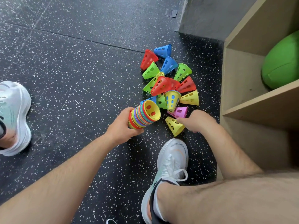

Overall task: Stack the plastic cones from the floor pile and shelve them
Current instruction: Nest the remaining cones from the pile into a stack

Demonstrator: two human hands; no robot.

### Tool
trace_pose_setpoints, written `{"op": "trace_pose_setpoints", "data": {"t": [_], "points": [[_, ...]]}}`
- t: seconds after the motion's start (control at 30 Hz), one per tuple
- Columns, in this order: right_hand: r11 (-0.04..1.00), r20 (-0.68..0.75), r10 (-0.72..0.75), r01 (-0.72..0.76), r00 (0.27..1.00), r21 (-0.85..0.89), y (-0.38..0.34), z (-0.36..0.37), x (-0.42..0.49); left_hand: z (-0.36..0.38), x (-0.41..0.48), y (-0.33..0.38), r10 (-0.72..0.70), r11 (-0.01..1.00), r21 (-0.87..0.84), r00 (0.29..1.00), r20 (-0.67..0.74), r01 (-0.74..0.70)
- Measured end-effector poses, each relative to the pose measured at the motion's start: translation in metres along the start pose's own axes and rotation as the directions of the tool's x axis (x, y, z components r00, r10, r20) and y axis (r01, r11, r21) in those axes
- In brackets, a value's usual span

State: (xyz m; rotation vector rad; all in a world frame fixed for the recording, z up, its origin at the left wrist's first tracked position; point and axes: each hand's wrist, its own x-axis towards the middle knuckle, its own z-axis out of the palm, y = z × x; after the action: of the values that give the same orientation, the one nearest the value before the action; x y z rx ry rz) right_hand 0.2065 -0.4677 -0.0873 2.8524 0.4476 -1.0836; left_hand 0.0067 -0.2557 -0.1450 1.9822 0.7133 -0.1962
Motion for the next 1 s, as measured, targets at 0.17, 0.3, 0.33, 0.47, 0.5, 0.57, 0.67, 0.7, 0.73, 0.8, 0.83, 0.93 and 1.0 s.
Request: {"op": "trace_pose_setpoints", "data": {"t": [0.17,0.3,0.33,0.47,0.5,0.57,0.67,0.7,0.73,0.8,0.83,0.93,1.0], "points": [[0.992,0.062,0.045,-0.052,0.997,0.114,0.004,0.016,0.001,0.001,-0.002,0.001,0.003,1.0,-0.009,1.0,-0.009,-0.003],[0.946,0.116,0.045,-0.08,0.992,0.314,0.003,0.013,0.0,0.001,-0.003,0.001,0.001,1.0,-0.02,1.0,-0.018,-0.001],[0.933,0.143,0.034,-0.083,0.989,0.35,0.001,0.011,0.0,0.001,-0.003,0.001,-0.001,1.0,-0.024,1.0,-0.019,0.001],[0.937,0.227,-0.037,-0.046,0.973,0.347,-0.005,0.001,-0.005,0.0,-0.003,0.003,-0.013,0.999,-0.045,1.0,-0.016,0.013],[0.933,0.218,-0.078,-0.005,0.973,0.36,-0.006,-0.002,-0.008,0.0,-0.003,0.003,-0.016,0.999,-0.05,1.0,-0.016,0.015],[0.927,0.183,-0.172,0.096,0.968,0.363,-0.008,-0.015,-0.015,-0.001,-0.003,0.003,-0.021,0.998,-0.057,1.0,-0.017,0.02],[0.924,0.086,-0.262,0.224,0.961,0.31,-0.012,-0.043,-0.029,-0.001,-0.003,0.003,-0.022,0.997,-0.069,1.0,-0.02,0.02],[0.918,0.045,-0.283,0.256,0.958,0.304,-0.014,-0.052,-0.033,-0.001,-0.002,0.003,-0.024,0.997,-0.074,0.999,-0.022,0.022],[0.911,-0.001,-0.3,0.287,0.954,0.295,-0.016,-0.06,-0.037,-0.001,-0.002,0.002,-0.026,0.996,-0.08,0.999,-0.025,0.024],[0.902,-0.132,-0.331,0.354,0.935,0.249,-0.019,-0.071,-0.043,-0.002,-0.002,0.002,-0.033,0.995,-0.093,0.999,-0.038,0.03],[0.894,-0.22,-0.345,0.39,0.913,0.219,-0.02,-0.074,-0.046,-0.002,-0.002,0.001,-0.034,0.994,-0.101,0.998,-0.044,0.03],[0.824,-0.479,-0.352,0.509,0.804,0.248,-0.024,-0.074,-0.048,-0.003,-0.002,0.003,-0.022,0.993,-0.119,0.999,-0.05,0.015],[0.726,-0.583,-0.383,0.624,0.716,0.29,-0.027,-0.07,-0.046,-0.004,-0.002,0.004,-0.013,0.992,-0.128,0.999,-0.052,0.006]]}}
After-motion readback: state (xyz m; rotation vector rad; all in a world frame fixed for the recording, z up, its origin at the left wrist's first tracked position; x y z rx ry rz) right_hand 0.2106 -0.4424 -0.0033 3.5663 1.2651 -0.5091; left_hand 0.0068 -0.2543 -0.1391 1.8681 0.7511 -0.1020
